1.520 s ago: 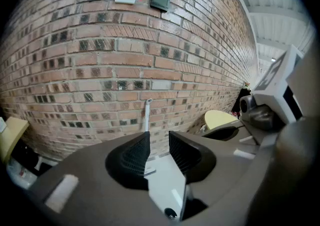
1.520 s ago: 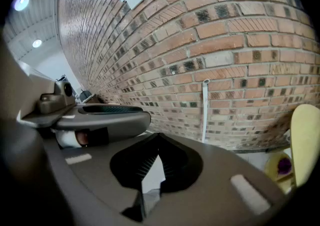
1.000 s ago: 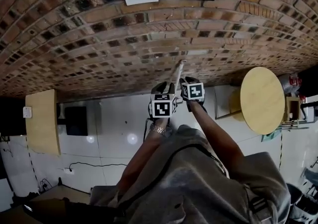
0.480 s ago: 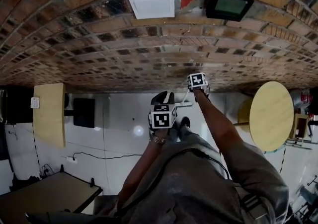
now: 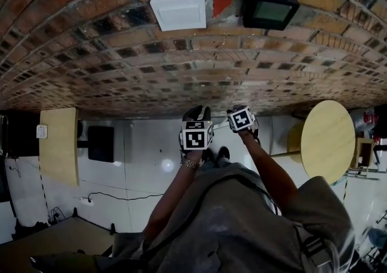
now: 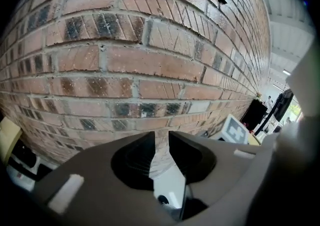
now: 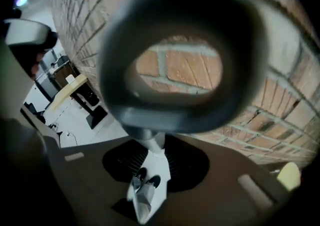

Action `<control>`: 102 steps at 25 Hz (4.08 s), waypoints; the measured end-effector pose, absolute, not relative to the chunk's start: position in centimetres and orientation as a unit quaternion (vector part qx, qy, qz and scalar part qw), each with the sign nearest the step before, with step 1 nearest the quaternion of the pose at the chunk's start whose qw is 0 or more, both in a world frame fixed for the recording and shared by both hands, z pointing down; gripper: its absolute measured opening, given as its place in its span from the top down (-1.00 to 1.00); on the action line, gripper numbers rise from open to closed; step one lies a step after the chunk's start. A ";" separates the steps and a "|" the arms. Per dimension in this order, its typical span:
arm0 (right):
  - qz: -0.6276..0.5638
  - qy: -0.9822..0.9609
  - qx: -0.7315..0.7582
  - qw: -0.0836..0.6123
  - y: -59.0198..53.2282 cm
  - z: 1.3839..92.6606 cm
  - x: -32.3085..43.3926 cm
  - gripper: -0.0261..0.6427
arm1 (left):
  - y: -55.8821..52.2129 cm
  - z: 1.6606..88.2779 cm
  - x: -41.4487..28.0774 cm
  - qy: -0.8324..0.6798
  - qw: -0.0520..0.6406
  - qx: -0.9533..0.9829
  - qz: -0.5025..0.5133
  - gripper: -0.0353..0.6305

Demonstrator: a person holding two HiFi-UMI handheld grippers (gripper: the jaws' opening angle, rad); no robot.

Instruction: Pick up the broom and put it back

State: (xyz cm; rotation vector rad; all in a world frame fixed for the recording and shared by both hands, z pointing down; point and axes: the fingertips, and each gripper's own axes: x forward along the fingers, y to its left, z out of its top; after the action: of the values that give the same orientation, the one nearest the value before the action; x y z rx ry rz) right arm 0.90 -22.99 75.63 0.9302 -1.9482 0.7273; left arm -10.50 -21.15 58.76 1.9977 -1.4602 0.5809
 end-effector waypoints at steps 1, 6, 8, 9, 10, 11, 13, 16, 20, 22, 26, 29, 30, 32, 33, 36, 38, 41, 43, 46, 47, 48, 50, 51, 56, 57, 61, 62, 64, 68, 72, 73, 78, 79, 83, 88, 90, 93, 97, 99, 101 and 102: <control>0.277 -0.783 0.369 0.416 -22.6 74.0 0.9 0.62 | -21.6 58.5 -10.3 -0.546 0.291 0.755 0.217 0.63; 0.248 -0.810 0.379 0.372 -22.3 65.3 0.8 0.62 | -23.4 57.4 -8.9 -0.539 0.265 0.771 0.214 0.63; 0.251 -0.815 0.389 0.350 -22.7 62.7 1.0 0.62 | -23.9 57.2 -8.5 -0.538 0.257 0.775 0.210 0.67; 0.253 -0.816 0.394 0.340 -22.9 61.7 1.2 0.62 | -24.1 57.0 -8.2 -0.537 0.256 0.777 0.208 0.70; 0.255 -0.817 0.398 0.332 -23.2 60.9 1.3 0.62 | -24.2 56.9 -8.0 -0.535 0.256 0.778 0.205 0.73; 0.257 -0.817 0.401 0.325 -23.4 60.3 1.4 0.62 | -24.3 56.7 -7.7 -0.534 0.258 0.780 0.201 0.76; 0.263 -0.817 0.404 0.315 -23.7 59.5 1.3 0.62 | -24.4 56.4 -7.2 -0.531 0.262 0.782 0.194 0.79; 0.266 -0.822 0.400 0.307 -23.5 58.9 0.9 0.62 | -24.4 56.1 -6.3 -0.522 0.269 0.788 0.187 0.88; 0.259 -0.828 0.393 0.307 -23.1 58.3 0.6 0.62 | -24.1 55.9 -5.4 -0.514 0.267 0.793 0.190 0.88; 0.256 -0.829 0.390 0.309 -22.9 58.3 0.5 0.62 | -24.0 55.9 -5.4 -0.518 0.267 0.790 0.188 0.88; 0.248 -0.830 0.385 0.319 -22.5 58.4 0.6 0.62 | -23.7 55.8 -5.4 -0.524 0.265 0.787 0.187 0.88; 0.244 -0.830 0.382 0.325 -22.2 58.7 0.8 0.62 | -23.4 55.8 -5.3 -0.525 0.266 0.786 0.189 0.88; 0.242 -0.830 0.381 0.328 -22.2 58.7 0.8 0.62 | -23.3 55.8 -5.4 -0.526 0.266 0.786 0.189 0.88; 0.238 -0.830 0.379 0.334 -22.2 58.9 0.9 0.62 | -23.2 55.8 -5.5 -0.527 0.266 0.784 0.189 0.88; 0.238 -0.829 0.378 0.338 -22.2 59.2 1.0 0.62 | -23.2 55.9 -5.5 -0.528 0.266 0.784 0.189 0.88; 0.250 -0.821 0.372 0.354 -22.2 61.6 1.4 0.62 | -22.9 56.1 -5.7 -0.531 0.269 0.781 0.190 0.88; 0.266 -0.811 0.365 0.371 -22.2 64.6 1.7 0.62 | -22.5 56.3 -6.0 -0.535 0.271 0.777 0.190 0.88; 0.289 -0.797 0.354 0.394 -22.7 69.9 1.7 0.61 | -21.5 57.1 -6.8 -0.542 0.279 0.768 0.197 0.88; 0.306 -0.786 0.348 0.409 -22.9 73.4 1.7 0.61 | -20.6 57.9 -7.3 -0.546 0.286 0.761 0.204 0.88; 0.318 -0.776 0.339 0.426 -23.7 77.6 1.6 0.62 | -19.2 58.8 -8.1 -0.557 0.299 0.746 0.210 0.88; 0.322 -0.772 0.336 0.433 -23.8 78.6 1.6 0.62 | -18.7 59.2 -8.5 -0.562 0.303 0.740 0.214 0.88; 0.330 -0.767 0.332 0.439 -23.8 79.7 1.5 0.62 | -18.1 59.6 -8.8 -0.566 0.307 0.733 0.219 0.88; 0.337 -0.767 0.325 0.439 -24.3 81.2 1.2 0.62 | -16.8 60.6 -9.4 -0.572 0.317 0.721 0.230 0.88; 0.335 -0.769 0.326 0.435 -24.8 81.6 1.2 0.62 | -16.1 61.2 -9.6 -0.575 0.323 0.714 0.235 0.88; 0.306 -0.783 0.352 0.412 -28.2 82.0 1.4 0.61 | -12.5 63.2 -10.7 -0.592 0.346 0.685 0.247 0.88; 0.305 -0.781 0.359 0.409 -28.5 82.0 1.6 0.62 | -12.0 63.4 -10.9 -0.595 0.347 0.681 0.248 0.88; 0.288 -0.784 0.387 0.390 -28.8 80.1 2.3 0.41 | -10.5 63.0 -11.3 -0.601 0.342 0.680 0.244 0.88; 0.282 -0.785 0.394 0.386 -28.5 79.4 2.4 0.41 | -10.2 62.8 -11.4 -0.601 0.339 0.682 0.242 0.88; 0.275 -0.784 0.407 0.380 -27.0 78.0 2.8 0.41 | -9.7 62.2 -11.5 -0.599 0.333 0.690 0.235 0.88; 0.284 -0.790 0.420 0.344 -21.4 74.4 2.8 0.47 | -8.8 60.9 -11.1 -0.584 0.315 0.715 0.221 0.88; 0.328 -0.801 0.414 0.283 -13.2 70.5 0.1 0.74 | -5.6 60.3 -10.7 -0.561 0.301 0.740 0.215 0.88; 0.337 -0.802 0.411 0.271 -11.0 69.6 -0.9 0.82 | -4.5 60.4 -10.8 -0.556 0.299 0.745 0.216 0.88; 0.341 -0.821 0.388 0.243 -0.1 65.1 -6.0 0.92 | 2.1 61.0 -11.4 -0.536 0.307 0.759 0.206 0.88; 0.332 -0.828 0.383 0.240 1.7 64.2 -6.9 0.92 | 3.3 61.0 -11.5 -0.532 0.307 0.762 0.205 0.88; 0.304 -0.841 0.372 0.247 7.1 61.7 -8.6 0.92 | 6.9 61.0 -11.3 -0.518 0.307 0.772 0.205 0.88; 0.292 -0.844 0.378 0.243 8.8 59.4 -7.7 0.92 | 7.8 59.8 -10.0 -0.514 0.300 0.781 0.191 0.88; 0.291 -0.845 0.380 0.237 8.9 58.6 -7.1 0.92 | 7.6 59.2 -9.2 -0.513 0.297 0.784 0.185 0.88; 0.285 -0.845 0.388 0.233 8.3 57.7 -6.2 0.92 | 6.7 57.8 -8.1 -0.511 0.293 0.790 0.171 0.88; 0.281 -0.845 0.401 0.212 7.3 56.1 -4.7 0.92 | 6.1 56.2 -6.7 -0.508 0.284 0.798 0.159 0.88; 0.278 -0.847 0.409 0.197 6.6 55.2 -4.0 0.92 | 6.0 56.3 -5.8 -0.502 0.282 0.801 0.165 0.88; 0.273 -0.847 0.414 0.191 6.3 54.7 -3.1 0.92 | 6.1 56.4 -4.9 -0.497 0.284 0.803 0.168 0.88; 0.270 -0.847 0.416 0.192 6.2 54.6 -2.7 0.92 | 6.1 56.3 -4.4 -0.497 0.284 0.803 0.168 0.88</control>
State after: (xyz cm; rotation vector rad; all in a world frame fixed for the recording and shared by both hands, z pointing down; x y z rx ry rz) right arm -2.72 6.18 54.64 1.1687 -2.3783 0.7572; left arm -4.44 6.07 56.33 2.1480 -1.3287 0.4484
